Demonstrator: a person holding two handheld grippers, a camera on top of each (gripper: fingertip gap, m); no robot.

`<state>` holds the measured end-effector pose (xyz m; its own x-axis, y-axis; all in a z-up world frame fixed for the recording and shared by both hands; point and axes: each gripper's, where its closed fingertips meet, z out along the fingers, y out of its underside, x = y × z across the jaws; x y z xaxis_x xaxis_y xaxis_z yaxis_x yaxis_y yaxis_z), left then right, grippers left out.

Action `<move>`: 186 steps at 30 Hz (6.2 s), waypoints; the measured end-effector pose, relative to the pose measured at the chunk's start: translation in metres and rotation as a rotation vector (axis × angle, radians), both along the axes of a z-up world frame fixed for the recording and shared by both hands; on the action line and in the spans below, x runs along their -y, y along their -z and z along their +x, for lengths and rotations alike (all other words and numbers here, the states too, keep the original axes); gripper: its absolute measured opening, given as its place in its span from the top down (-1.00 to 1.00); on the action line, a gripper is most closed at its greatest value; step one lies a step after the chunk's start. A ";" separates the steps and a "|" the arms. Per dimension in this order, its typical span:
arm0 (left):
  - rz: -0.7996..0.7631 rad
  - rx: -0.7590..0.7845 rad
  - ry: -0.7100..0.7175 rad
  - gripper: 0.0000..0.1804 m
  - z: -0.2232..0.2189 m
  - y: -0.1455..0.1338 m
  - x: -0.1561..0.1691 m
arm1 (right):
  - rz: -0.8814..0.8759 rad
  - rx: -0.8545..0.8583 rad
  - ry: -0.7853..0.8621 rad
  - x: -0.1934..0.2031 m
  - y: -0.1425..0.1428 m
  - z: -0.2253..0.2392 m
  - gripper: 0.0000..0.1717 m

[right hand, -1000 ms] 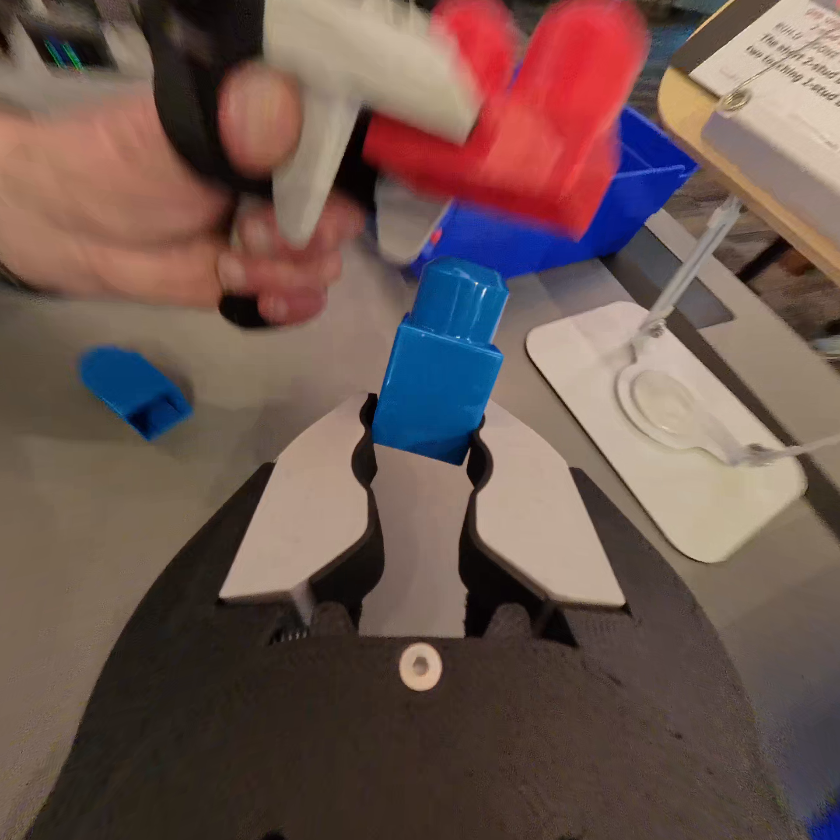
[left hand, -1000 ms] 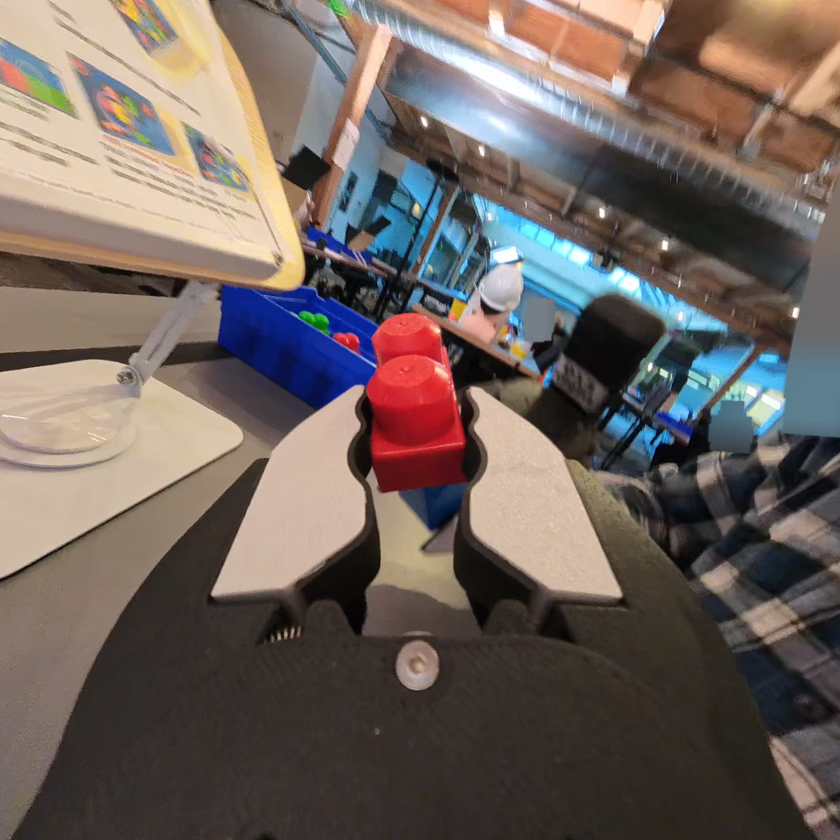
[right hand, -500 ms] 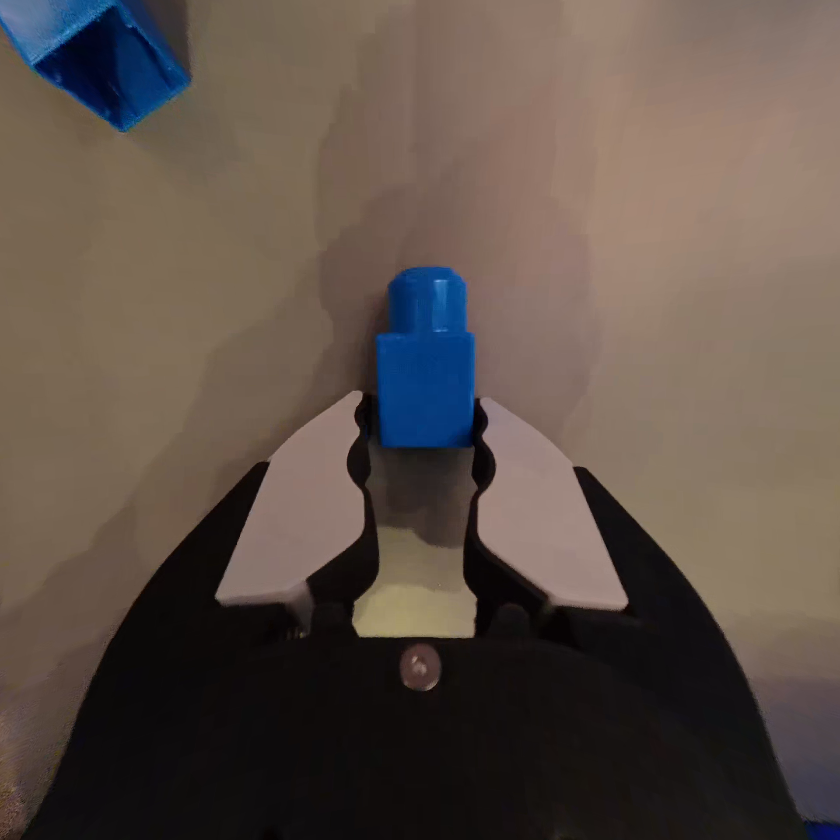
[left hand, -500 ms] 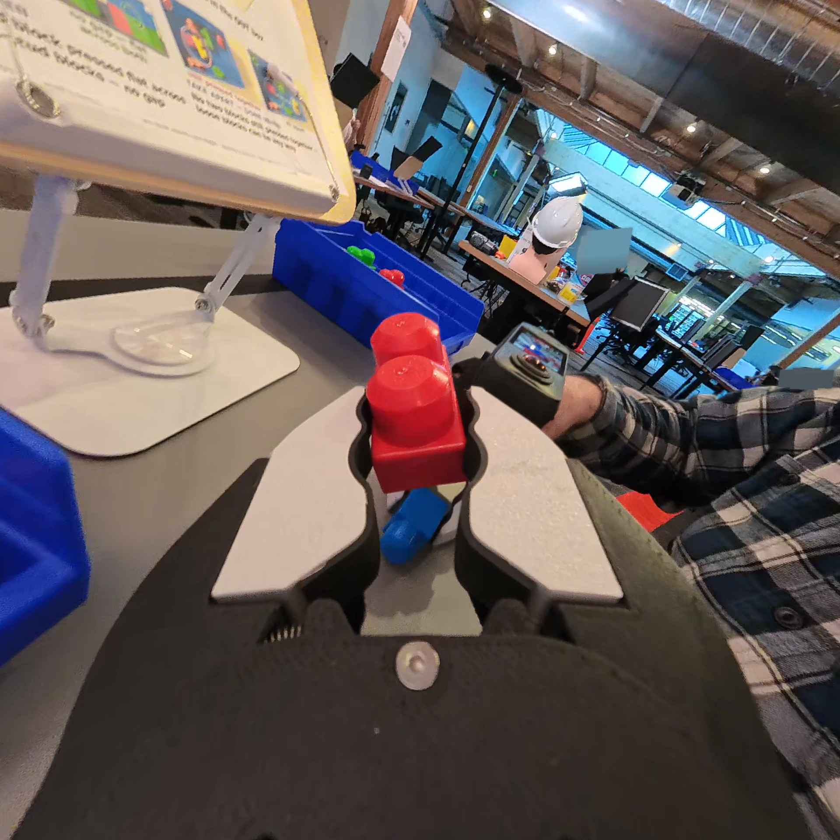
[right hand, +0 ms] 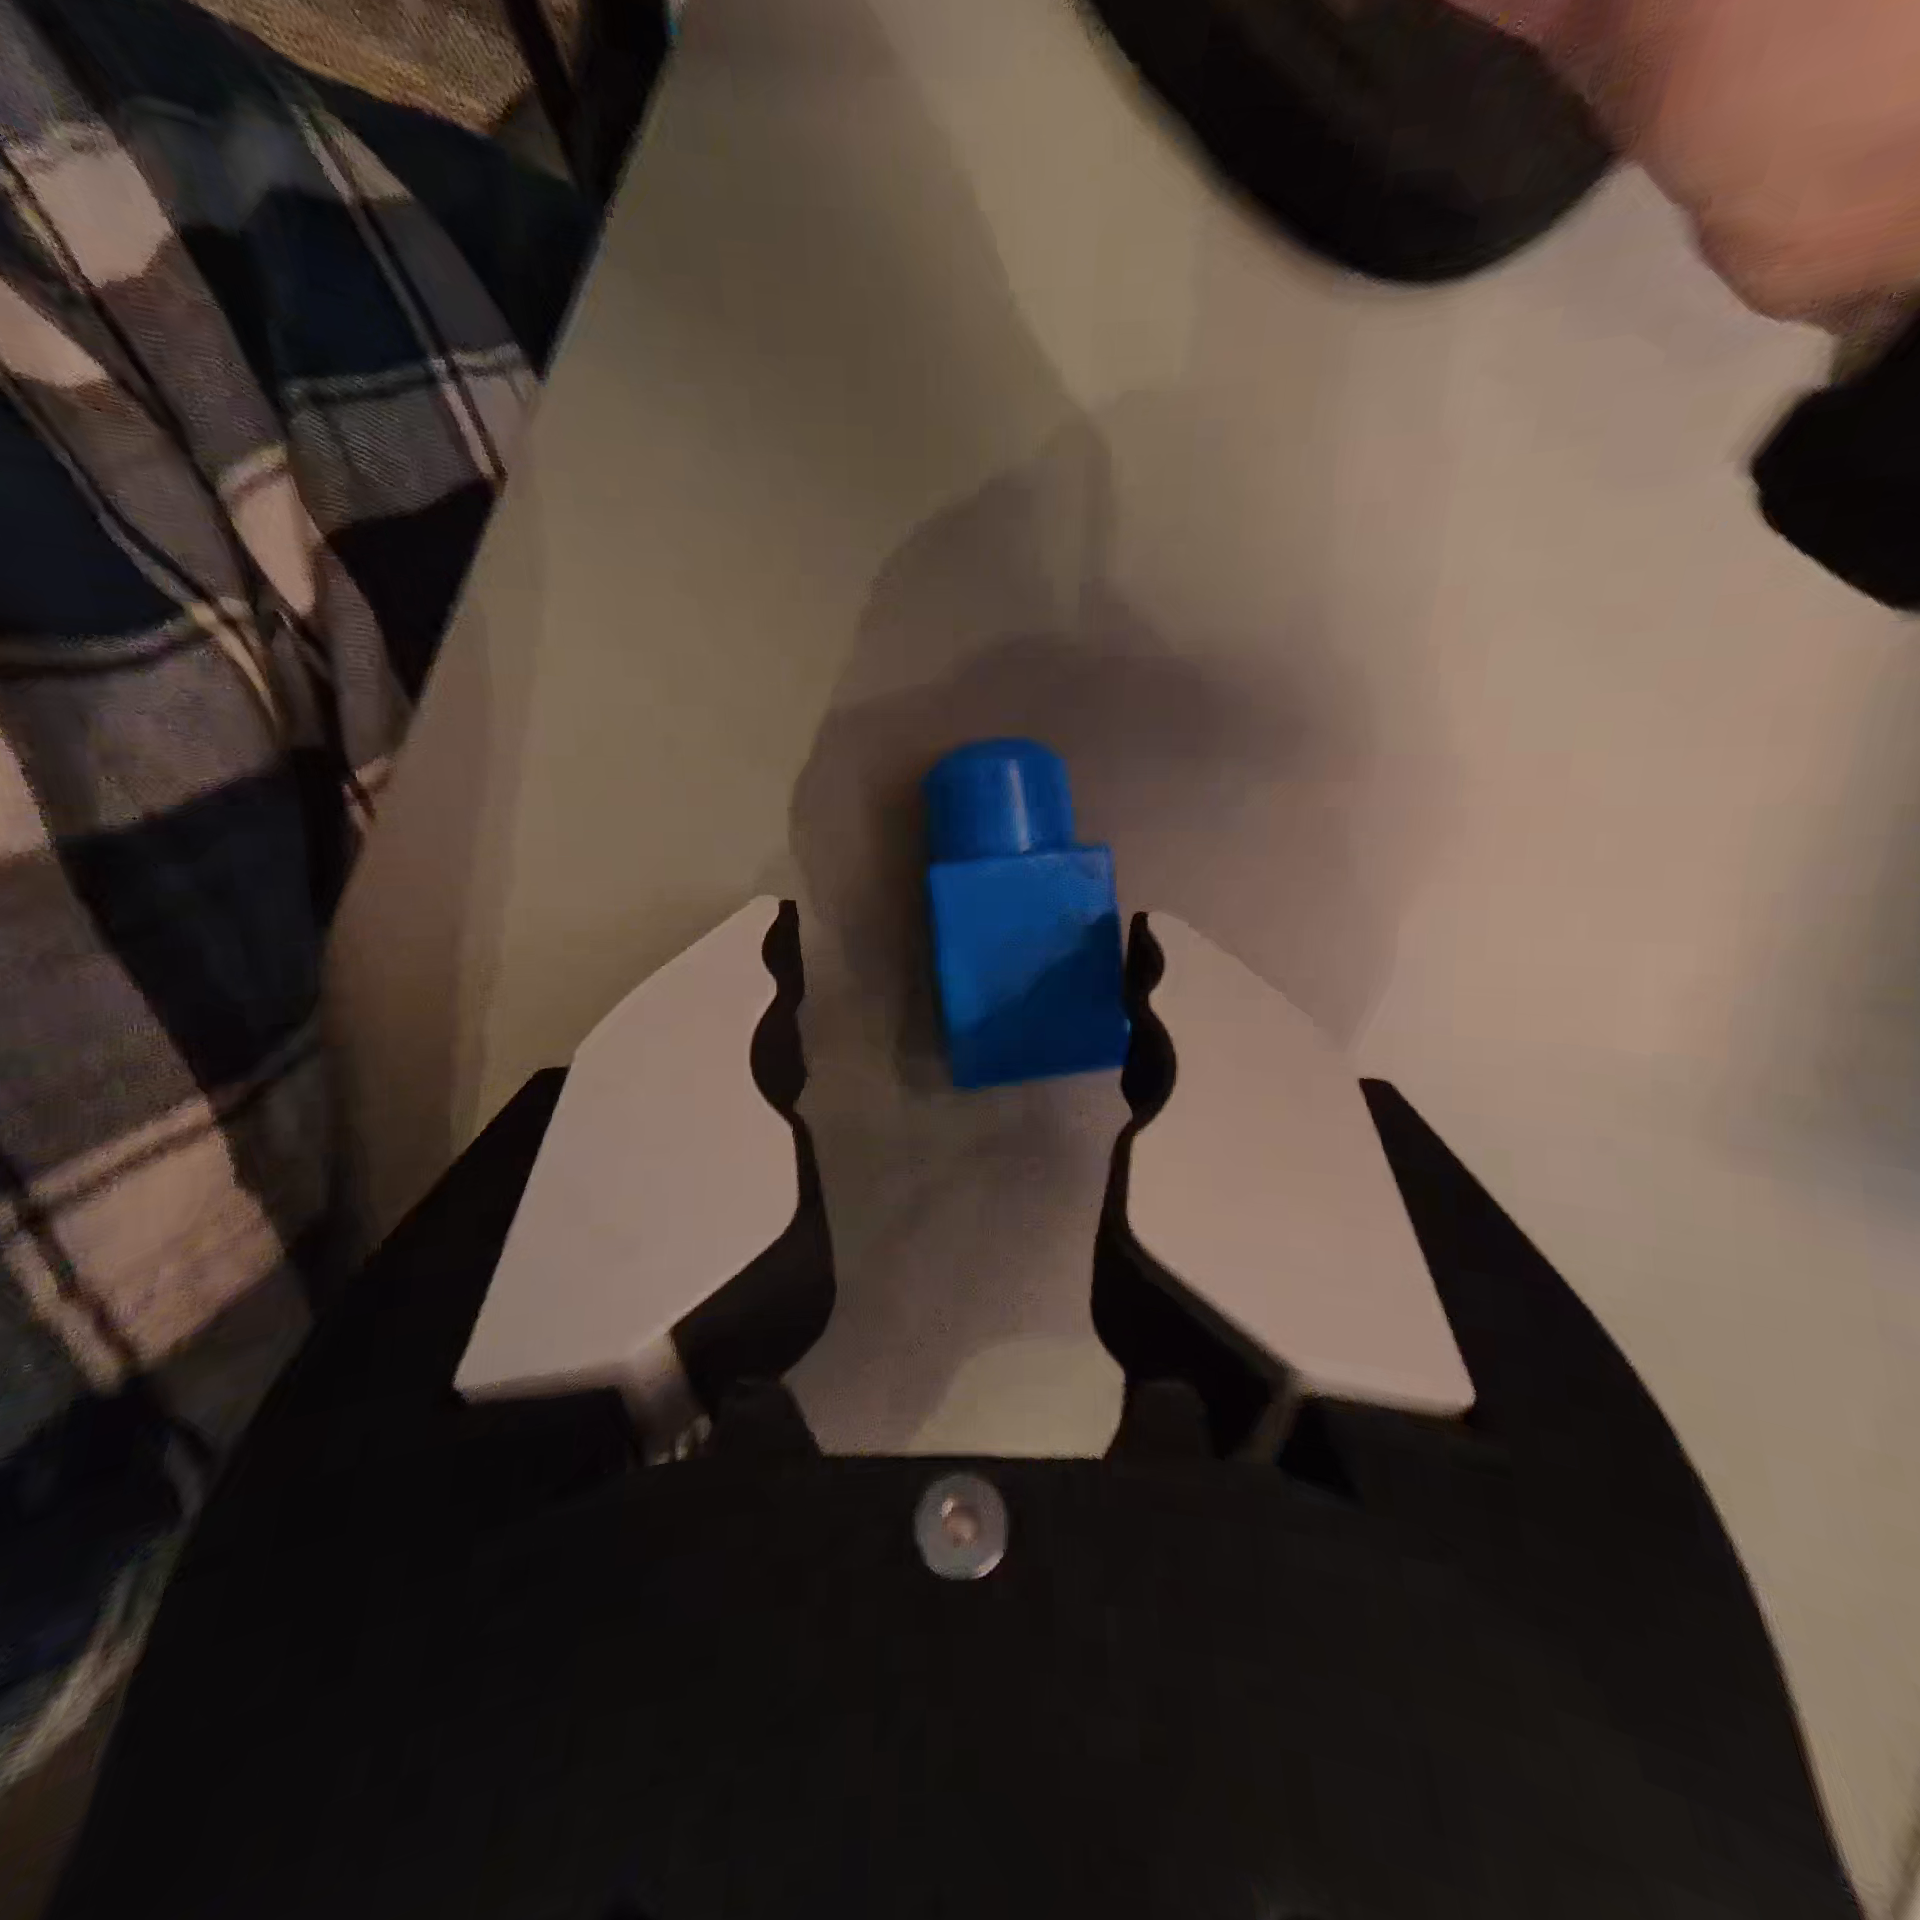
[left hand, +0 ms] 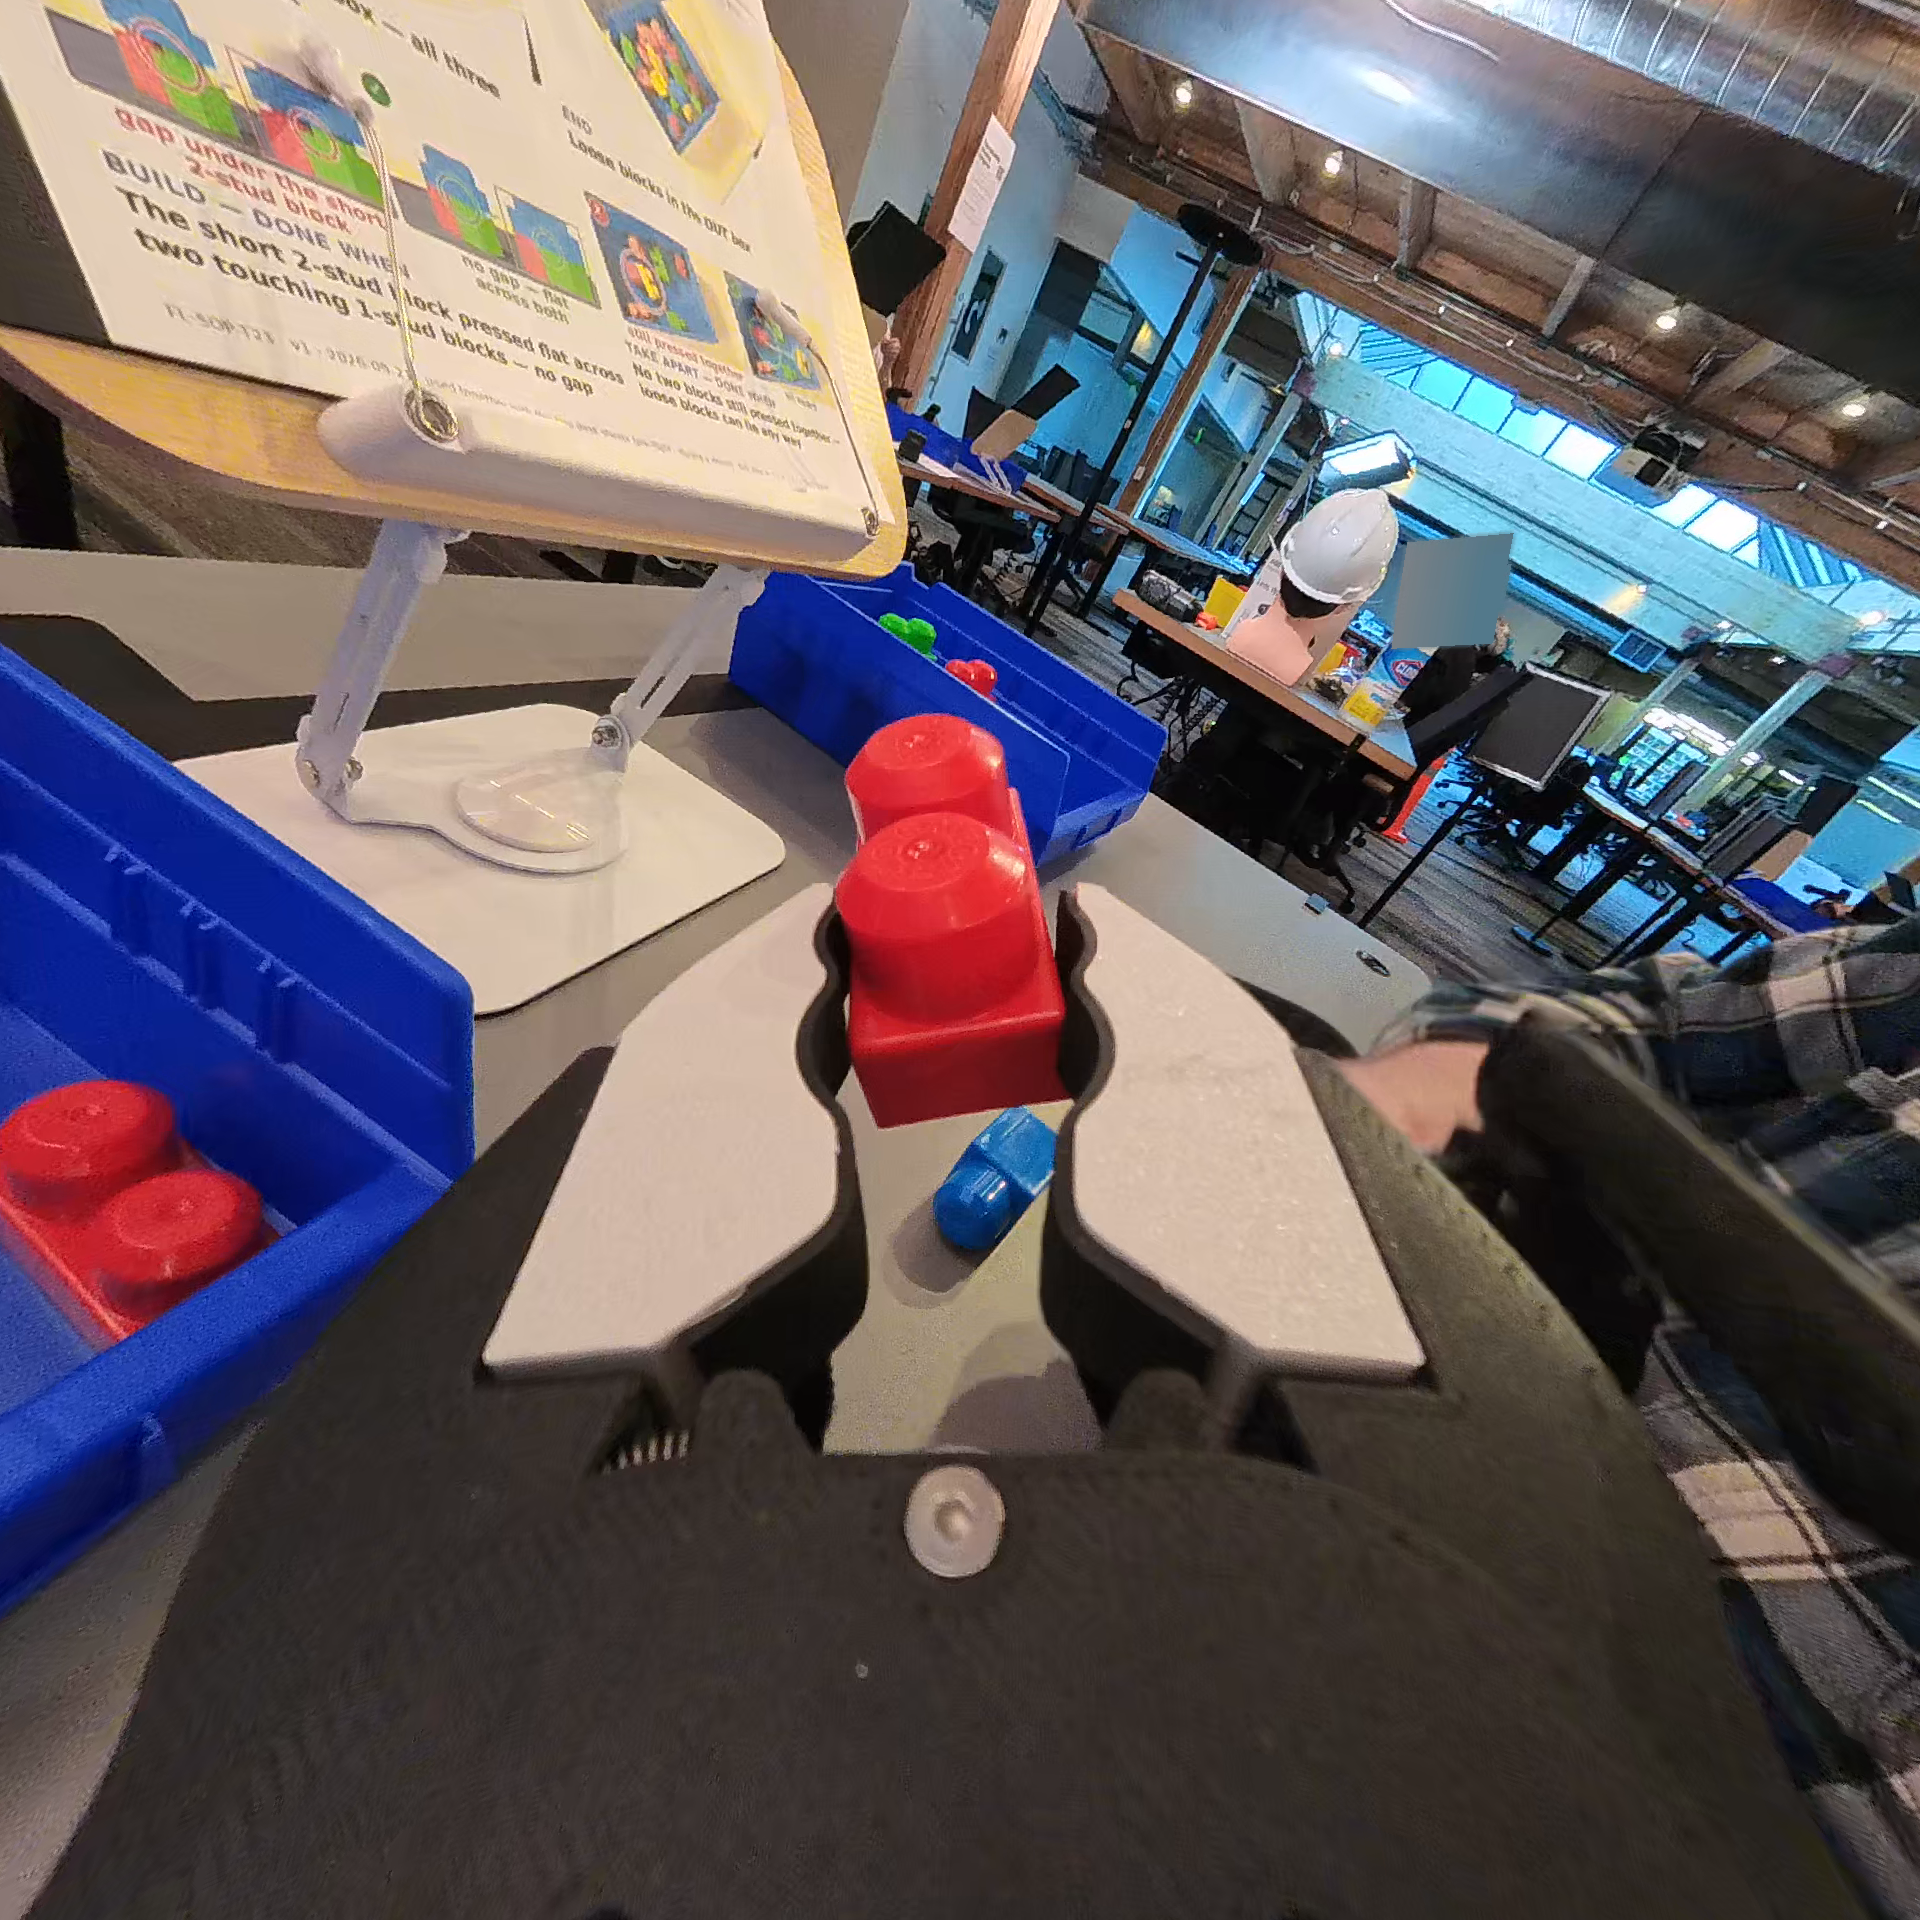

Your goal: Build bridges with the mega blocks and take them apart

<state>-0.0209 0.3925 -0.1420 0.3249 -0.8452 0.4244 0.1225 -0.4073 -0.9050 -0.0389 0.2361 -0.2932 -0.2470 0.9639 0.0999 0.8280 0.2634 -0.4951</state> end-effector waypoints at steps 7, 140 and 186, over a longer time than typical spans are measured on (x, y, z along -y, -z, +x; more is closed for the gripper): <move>0.010 0.009 -0.006 0.60 -0.009 -0.004 -0.002 | -0.065 -0.102 0.044 -0.002 -0.021 0.001 0.58; -0.105 0.373 0.313 0.17 0.110 0.020 0.057 | -0.630 -1.081 0.473 -0.093 -0.113 0.097 0.13; -0.090 0.459 0.353 0.18 0.100 0.019 0.055 | -0.546 -1.059 0.633 -0.100 -0.112 0.090 0.01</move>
<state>0.0793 0.3378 -0.1608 -0.2036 -0.8232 0.5299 0.3366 -0.5671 -0.7517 0.0513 0.3357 -0.1817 0.2080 0.8599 -0.4662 -0.1092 -0.4532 -0.8847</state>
